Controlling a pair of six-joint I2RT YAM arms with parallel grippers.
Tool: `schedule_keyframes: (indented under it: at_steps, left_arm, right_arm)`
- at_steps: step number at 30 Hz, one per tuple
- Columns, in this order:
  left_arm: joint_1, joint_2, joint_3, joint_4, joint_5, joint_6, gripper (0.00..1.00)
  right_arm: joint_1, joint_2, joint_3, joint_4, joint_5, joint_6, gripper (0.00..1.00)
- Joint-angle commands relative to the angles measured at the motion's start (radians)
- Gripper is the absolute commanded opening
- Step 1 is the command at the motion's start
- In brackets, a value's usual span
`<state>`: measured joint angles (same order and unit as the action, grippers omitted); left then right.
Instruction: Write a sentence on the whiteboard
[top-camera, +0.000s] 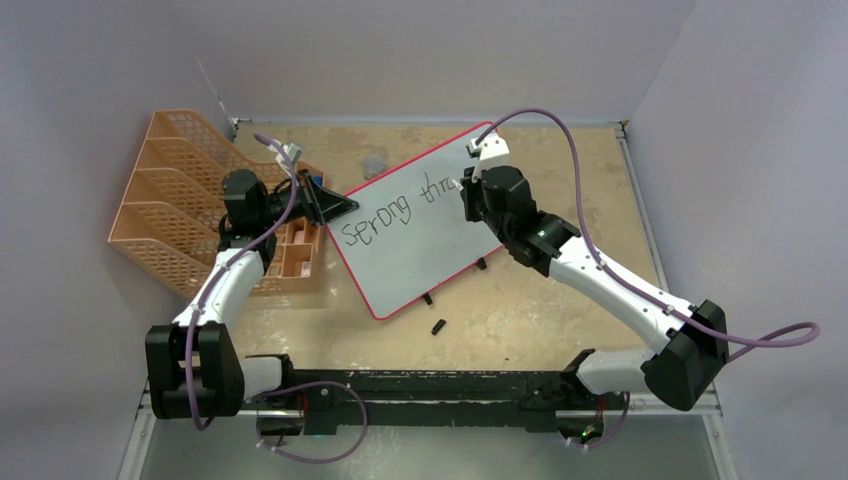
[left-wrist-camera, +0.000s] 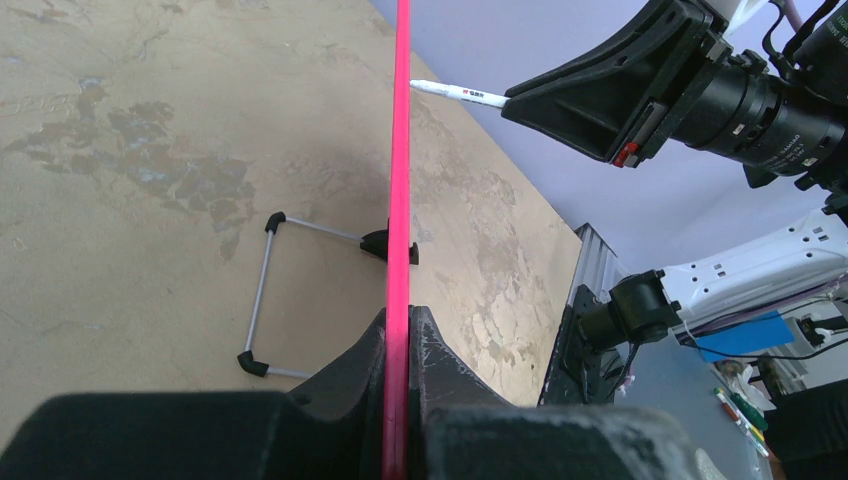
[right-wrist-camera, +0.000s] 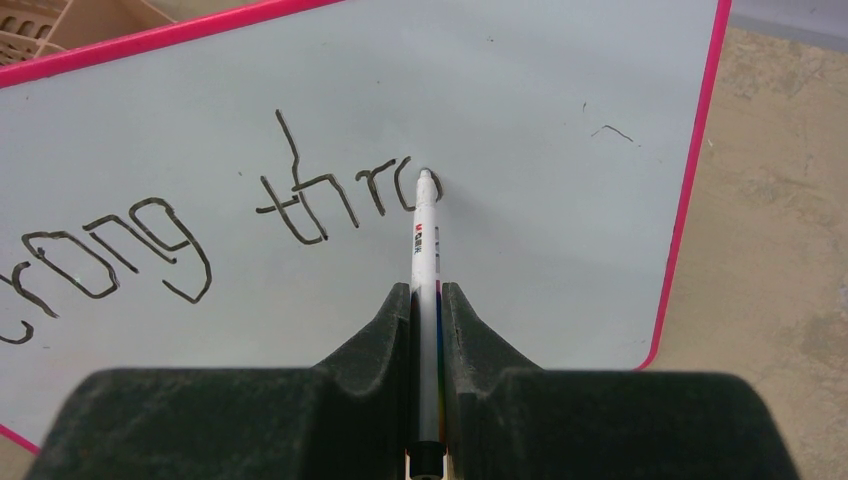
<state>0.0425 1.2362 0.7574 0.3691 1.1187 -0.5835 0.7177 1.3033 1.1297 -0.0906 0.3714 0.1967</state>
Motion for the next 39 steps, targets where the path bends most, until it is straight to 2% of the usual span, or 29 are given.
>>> schedule_keyframes:
  at_steps: [1, 16, 26, 39]
  left_arm:
    - [-0.025, 0.006, 0.018, -0.021, 0.056, 0.039, 0.00]
    - [-0.026, 0.006, 0.017, -0.021, 0.054, 0.039, 0.00]
    - [-0.026, 0.005, 0.017, -0.024, 0.052, 0.039, 0.00]
    - [-0.026, 0.008, 0.019, -0.025, 0.052, 0.040, 0.00]
  right_arm:
    - [-0.005, -0.002, 0.053, 0.065, -0.018, -0.011, 0.00]
    - [-0.005, -0.008, 0.061, 0.045, -0.049, -0.011, 0.00]
    - [-0.019, -0.048, 0.023, 0.033, 0.051, -0.035, 0.00]
    - [-0.055, -0.052, -0.001, 0.075, -0.002, -0.073, 0.00]
